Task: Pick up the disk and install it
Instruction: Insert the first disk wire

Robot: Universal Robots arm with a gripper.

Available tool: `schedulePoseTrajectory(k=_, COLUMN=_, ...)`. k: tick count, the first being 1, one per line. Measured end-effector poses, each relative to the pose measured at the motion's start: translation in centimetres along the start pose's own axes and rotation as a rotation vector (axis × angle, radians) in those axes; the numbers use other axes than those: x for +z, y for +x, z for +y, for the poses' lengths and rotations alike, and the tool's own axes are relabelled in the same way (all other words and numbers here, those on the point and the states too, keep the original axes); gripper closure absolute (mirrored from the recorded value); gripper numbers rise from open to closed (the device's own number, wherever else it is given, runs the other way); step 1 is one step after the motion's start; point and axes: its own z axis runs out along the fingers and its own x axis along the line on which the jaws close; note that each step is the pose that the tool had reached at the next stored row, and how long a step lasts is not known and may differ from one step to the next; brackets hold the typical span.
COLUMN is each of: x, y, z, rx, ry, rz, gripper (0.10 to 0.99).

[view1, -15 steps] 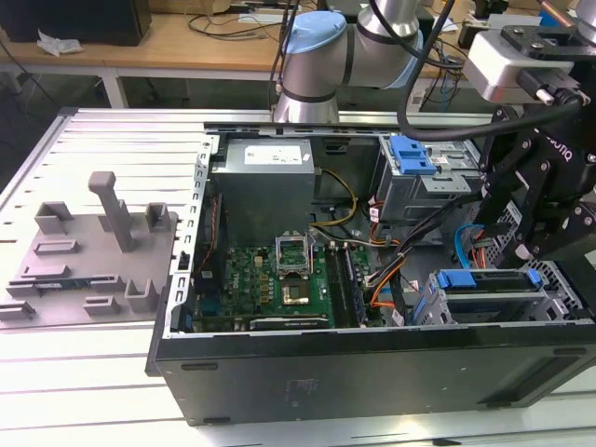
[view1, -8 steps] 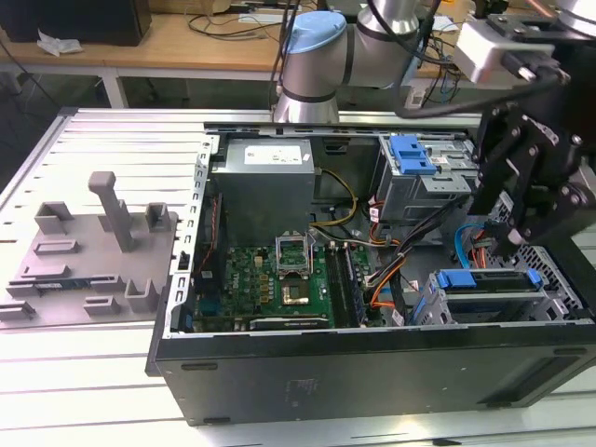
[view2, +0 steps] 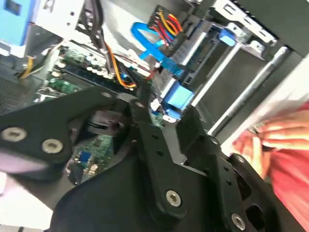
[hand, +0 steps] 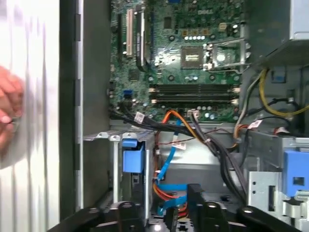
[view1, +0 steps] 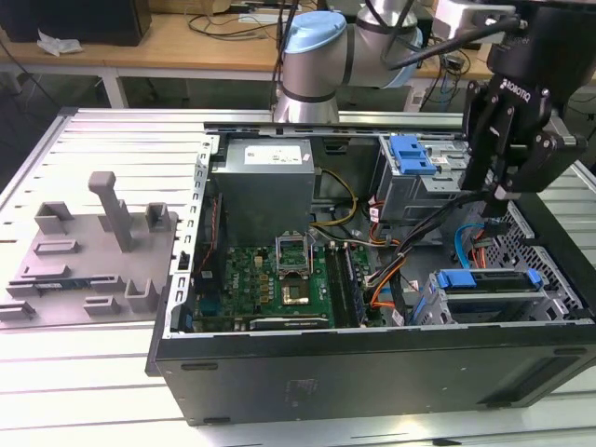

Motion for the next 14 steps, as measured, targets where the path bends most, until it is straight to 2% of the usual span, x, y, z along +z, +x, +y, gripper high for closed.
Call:
schedulePoseTrajectory(k=1, x=-0.09, y=-0.48, z=-0.11, rx=0.0, ry=0.004, rz=0.042, gripper=0.733)
schedulePoseTrajectory(k=2, x=-0.15, y=-0.79, z=-0.14, rx=0.0, ry=0.005, rz=0.0683, gripper=0.733)
schedulePoseTrajectory(k=3, x=-0.17, y=-0.98, z=-0.15, rx=0.0, ry=0.005, rz=0.0857, gripper=0.733)
schedulePoseTrajectory(k=4, x=-0.16, y=-1.15, z=-0.15, rx=0.0, ry=0.005, rz=0.107, gripper=0.733)
schedulePoseTrajectory(k=7, x=-0.12, y=-1.29, z=-0.13, rx=0.0, ry=0.005, rz=0.1293, gripper=0.733)
schedulePoseTrajectory(k=9, x=-0.27, y=-2.75, z=-0.14, rx=0.0, ry=0.005, rz=0.1487, gripper=0.733)
schedulePoseTrajectory(k=11, x=-0.36, y=-3.75, z=-0.21, rx=0.001, ry=0.009, rz=0.1554, gripper=0.733)
schedulePoseTrajectory(k=12, x=-0.41, y=-4.08, z=-0.56, rx=0.002, ry=0.011, rz=0.1592, gripper=0.733)
schedulePoseTrajectory(k=14, x=-0.3, y=-4.23, z=-1.68, rx=0.002, ry=0.01, rz=0.1613, gripper=0.733)
